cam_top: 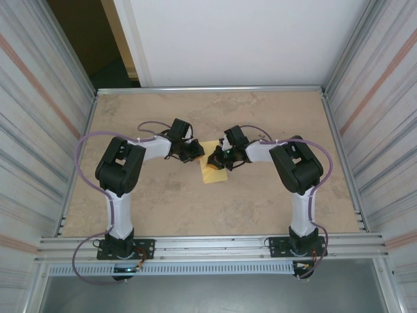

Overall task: Fold a paper plane with a square sheet of paper (pick it up from the middle)
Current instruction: Fold the triangle a second time at the center of the table.

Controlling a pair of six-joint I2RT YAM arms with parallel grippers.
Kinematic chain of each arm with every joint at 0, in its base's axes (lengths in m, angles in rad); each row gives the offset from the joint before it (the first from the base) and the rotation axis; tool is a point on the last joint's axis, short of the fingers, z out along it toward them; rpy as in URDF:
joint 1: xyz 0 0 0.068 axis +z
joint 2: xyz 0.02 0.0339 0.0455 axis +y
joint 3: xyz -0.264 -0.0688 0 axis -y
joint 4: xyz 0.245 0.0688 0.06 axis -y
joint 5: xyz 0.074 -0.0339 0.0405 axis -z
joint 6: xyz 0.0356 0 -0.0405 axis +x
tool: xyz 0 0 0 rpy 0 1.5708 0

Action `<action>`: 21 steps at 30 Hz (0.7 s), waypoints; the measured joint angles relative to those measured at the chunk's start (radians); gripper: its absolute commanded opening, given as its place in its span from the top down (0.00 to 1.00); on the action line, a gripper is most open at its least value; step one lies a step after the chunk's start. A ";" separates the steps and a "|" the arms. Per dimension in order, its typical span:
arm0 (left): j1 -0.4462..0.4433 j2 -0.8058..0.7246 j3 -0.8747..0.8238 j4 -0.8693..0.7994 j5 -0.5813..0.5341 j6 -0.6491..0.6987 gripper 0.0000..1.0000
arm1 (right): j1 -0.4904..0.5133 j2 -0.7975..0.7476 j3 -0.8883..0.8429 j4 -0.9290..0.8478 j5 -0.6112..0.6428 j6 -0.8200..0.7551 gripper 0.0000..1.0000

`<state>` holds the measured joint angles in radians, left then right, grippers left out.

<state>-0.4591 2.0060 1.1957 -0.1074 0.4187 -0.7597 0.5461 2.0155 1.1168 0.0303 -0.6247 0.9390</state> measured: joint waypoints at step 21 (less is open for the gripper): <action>0.000 0.000 0.000 0.000 0.000 0.000 0.87 | 0.000 0.010 0.000 0.001 0.005 0.001 1.00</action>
<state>-0.4591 2.0060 1.1957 -0.1074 0.4187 -0.7597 0.5457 2.0251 1.1168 0.0311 -0.6201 0.9398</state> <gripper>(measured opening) 0.135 0.062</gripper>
